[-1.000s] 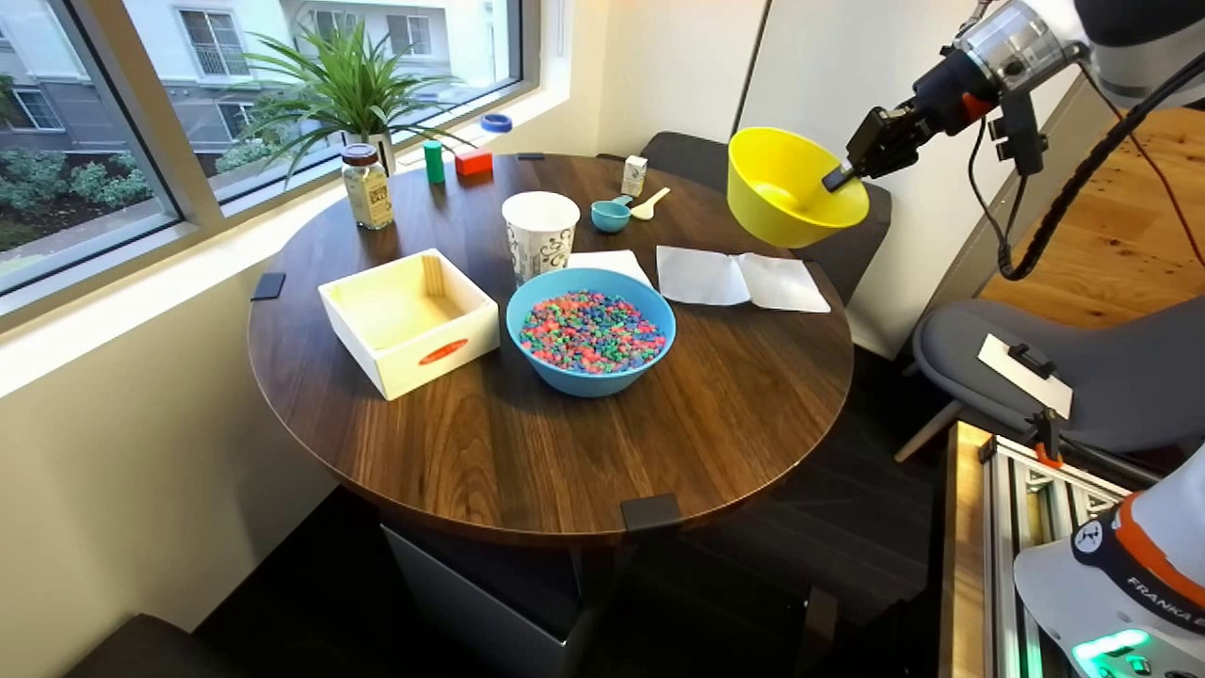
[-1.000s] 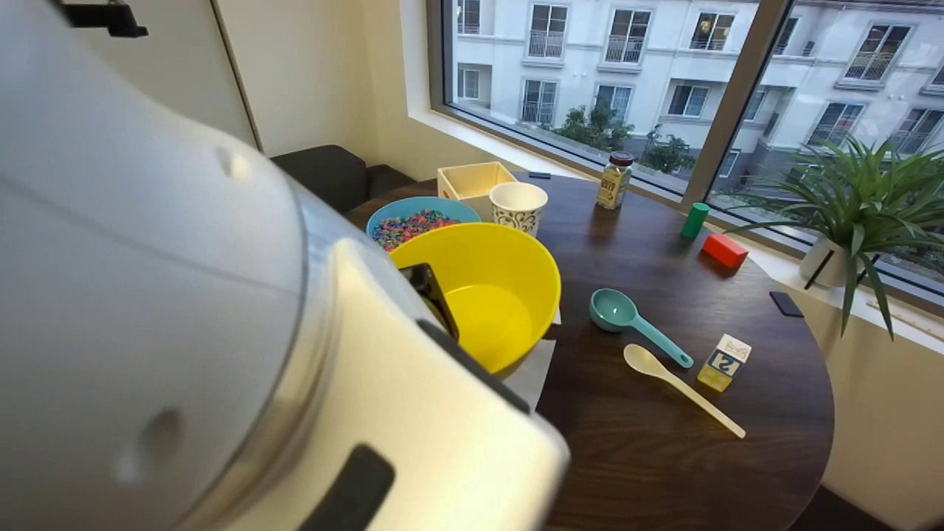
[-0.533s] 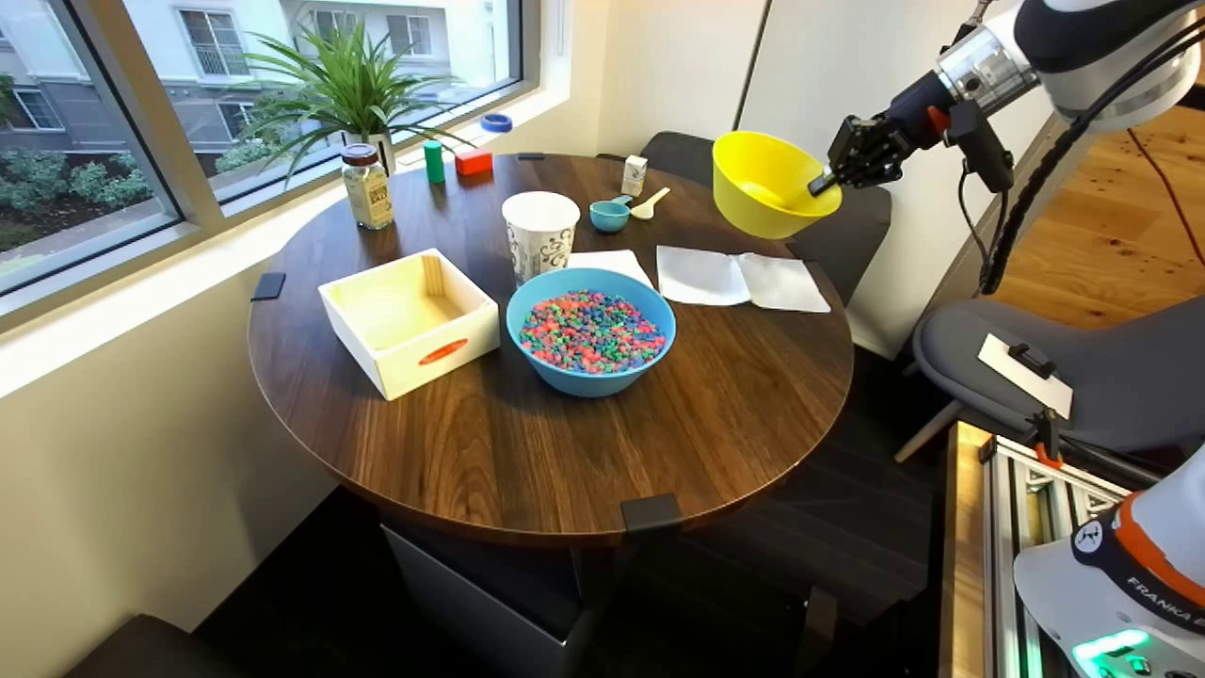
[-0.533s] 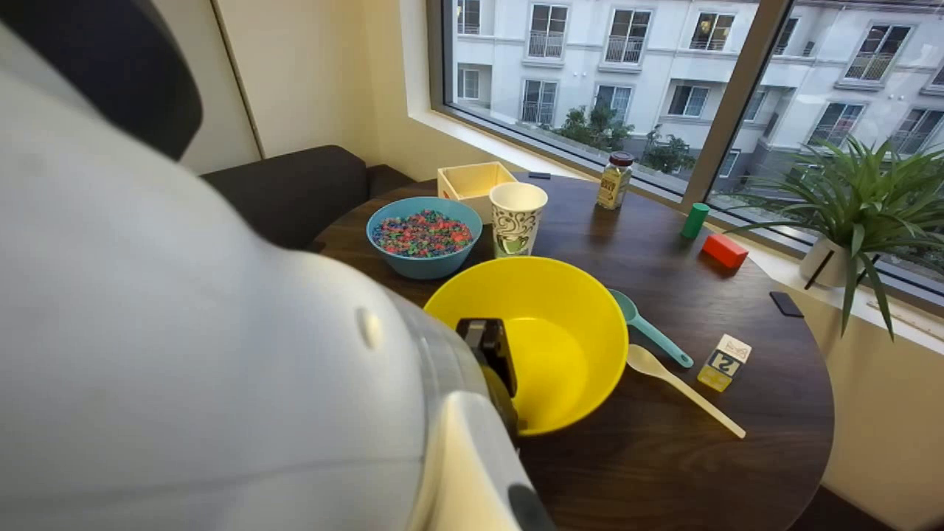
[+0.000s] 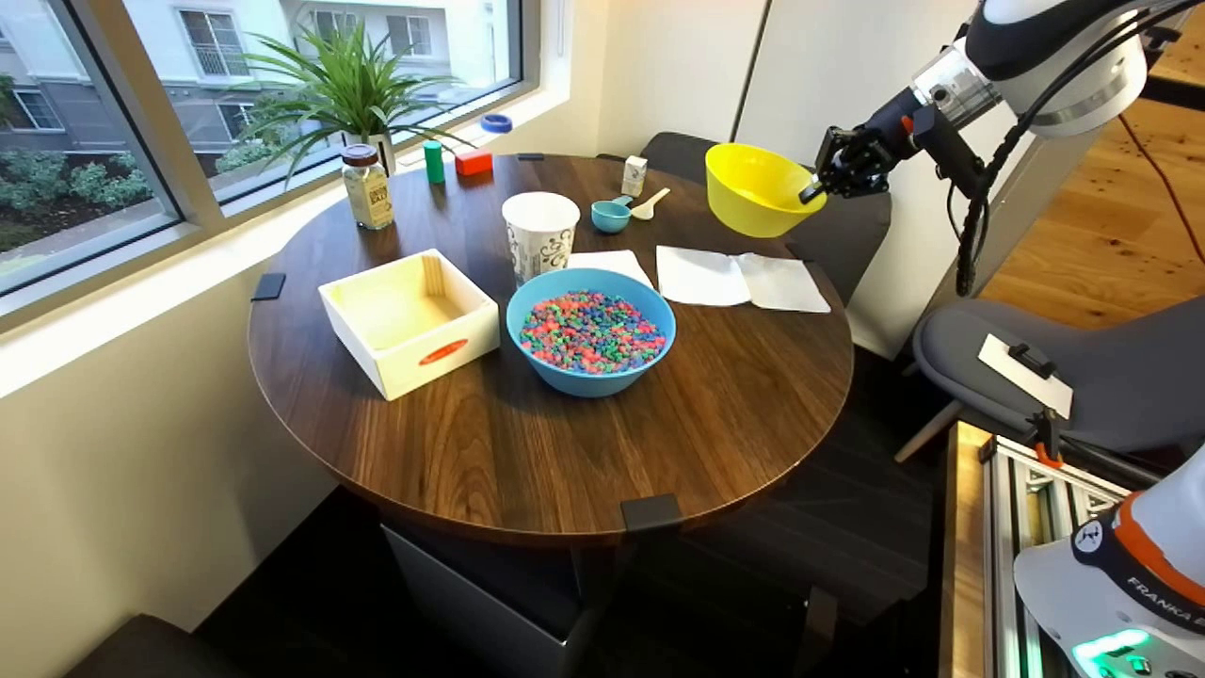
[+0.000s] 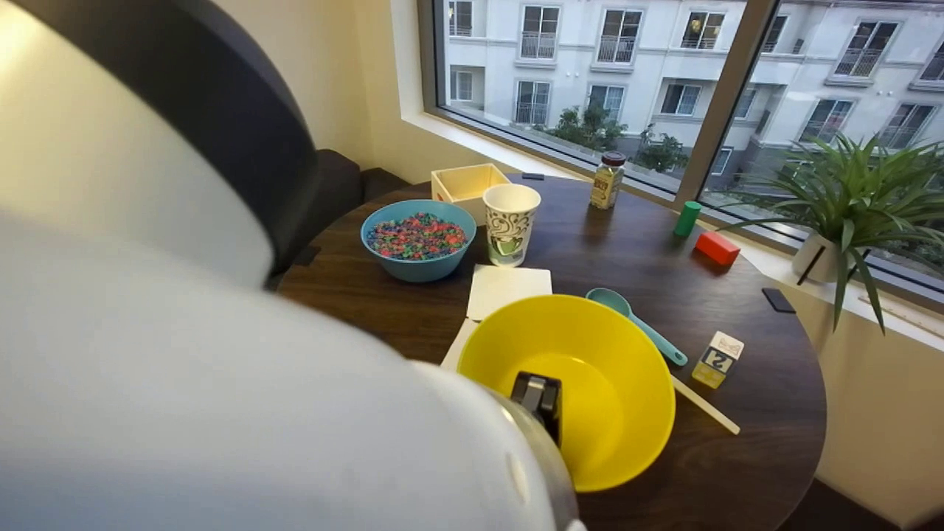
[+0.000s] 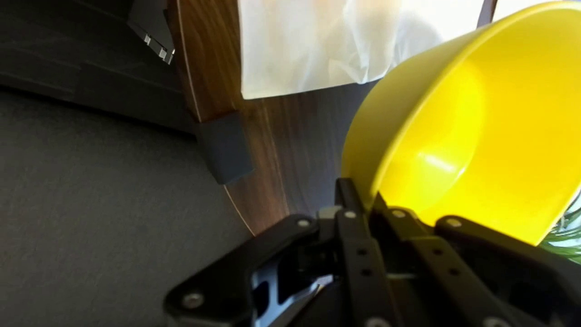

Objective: Move the yellow bowl to the right, use the tissue to wipe the inside of the yellow bowl

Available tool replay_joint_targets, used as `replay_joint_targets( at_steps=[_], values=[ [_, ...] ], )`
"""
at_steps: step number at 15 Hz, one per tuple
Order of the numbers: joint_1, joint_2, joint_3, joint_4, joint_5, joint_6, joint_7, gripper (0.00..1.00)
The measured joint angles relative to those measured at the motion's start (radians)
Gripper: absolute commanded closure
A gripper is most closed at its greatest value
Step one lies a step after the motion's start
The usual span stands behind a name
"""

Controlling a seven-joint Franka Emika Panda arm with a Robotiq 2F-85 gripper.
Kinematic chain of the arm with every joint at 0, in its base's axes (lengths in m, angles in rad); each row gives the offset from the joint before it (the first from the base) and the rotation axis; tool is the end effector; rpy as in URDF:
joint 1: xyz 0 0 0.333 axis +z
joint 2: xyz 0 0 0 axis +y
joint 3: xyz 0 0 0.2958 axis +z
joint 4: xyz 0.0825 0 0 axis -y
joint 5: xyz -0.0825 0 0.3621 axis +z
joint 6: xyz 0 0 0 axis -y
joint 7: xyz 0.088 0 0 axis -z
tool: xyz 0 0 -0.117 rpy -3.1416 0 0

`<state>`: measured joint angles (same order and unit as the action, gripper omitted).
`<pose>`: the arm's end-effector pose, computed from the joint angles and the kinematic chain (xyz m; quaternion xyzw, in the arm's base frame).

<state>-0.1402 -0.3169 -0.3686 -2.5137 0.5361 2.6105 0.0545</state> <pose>0.3937 -0.2306 0.4103 -0.8435 0.4524 -0.2227 0.1852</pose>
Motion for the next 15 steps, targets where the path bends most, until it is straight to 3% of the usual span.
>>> replay_joint_targets(
  at_steps=[15],
  values=[
    [-0.021, 0.239, 0.035, 0.137, 0.088, 0.0, 0.016, 0.99]
  ],
)
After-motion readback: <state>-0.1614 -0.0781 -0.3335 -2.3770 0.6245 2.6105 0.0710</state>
